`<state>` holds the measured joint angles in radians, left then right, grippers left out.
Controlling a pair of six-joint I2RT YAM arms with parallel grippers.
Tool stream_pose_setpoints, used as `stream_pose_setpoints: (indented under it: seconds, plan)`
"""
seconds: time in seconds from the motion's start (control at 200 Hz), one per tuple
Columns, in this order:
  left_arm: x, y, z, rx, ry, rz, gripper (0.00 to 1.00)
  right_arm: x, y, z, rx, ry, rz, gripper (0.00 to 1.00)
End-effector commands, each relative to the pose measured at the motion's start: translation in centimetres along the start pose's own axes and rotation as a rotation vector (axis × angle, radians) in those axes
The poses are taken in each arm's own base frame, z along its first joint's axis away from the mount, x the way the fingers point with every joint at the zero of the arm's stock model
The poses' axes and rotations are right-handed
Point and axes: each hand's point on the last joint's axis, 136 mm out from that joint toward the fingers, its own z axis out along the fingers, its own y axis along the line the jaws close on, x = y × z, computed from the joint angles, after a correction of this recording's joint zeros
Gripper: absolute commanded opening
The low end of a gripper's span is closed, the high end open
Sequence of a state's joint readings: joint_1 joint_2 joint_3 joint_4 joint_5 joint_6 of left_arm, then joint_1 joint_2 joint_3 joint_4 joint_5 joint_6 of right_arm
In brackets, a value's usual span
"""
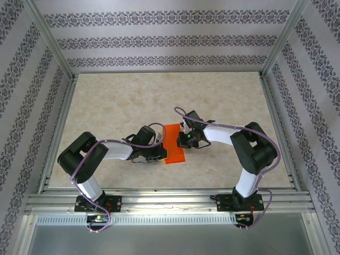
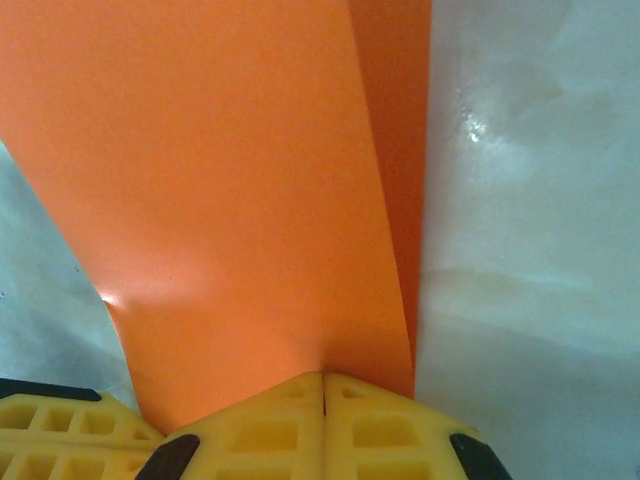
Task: Fold a paper plane with a square sheet of paper (pick it up from the middle)
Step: First fold the square sheet of paper in half at the center of the table.
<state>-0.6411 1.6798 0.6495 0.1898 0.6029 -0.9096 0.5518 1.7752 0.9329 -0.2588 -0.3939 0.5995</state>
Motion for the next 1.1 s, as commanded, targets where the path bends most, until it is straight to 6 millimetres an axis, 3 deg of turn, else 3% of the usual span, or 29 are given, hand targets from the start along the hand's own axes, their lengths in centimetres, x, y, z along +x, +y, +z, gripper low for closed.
stream_pose_setpoints:
  seconds: [0.0,0.13,0.205,0.585,0.824,1.094]
  plan:
    - [0.7,-1.2,-0.8,0.022,-0.003,0.024,0.02,2.5,-3.9,0.6,0.139,0.070,0.059,0.00]
    - [0.6,-3.3,-0.9,0.107,-0.020,0.035,0.02,2.5,-3.9,0.5,0.140,0.068,0.061,0.00]
    - [0.7,-3.6,-0.5,0.123,-0.004,0.035,0.02,2.5,-3.9,0.5,0.138,0.068,0.061,0.00]
    - [3.9,2.1,1.1,-0.047,0.090,-0.039,0.01,2.8,-4.3,0.4,0.150,0.073,0.058,0.00]
    - [4.5,2.2,-0.2,-0.128,0.104,0.021,0.01,2.8,-4.6,0.3,0.154,0.070,0.067,0.00]
    - [5.8,2.3,-0.3,-0.141,0.135,0.045,0.01,2.7,-4.5,0.3,0.149,0.071,0.067,0.00]
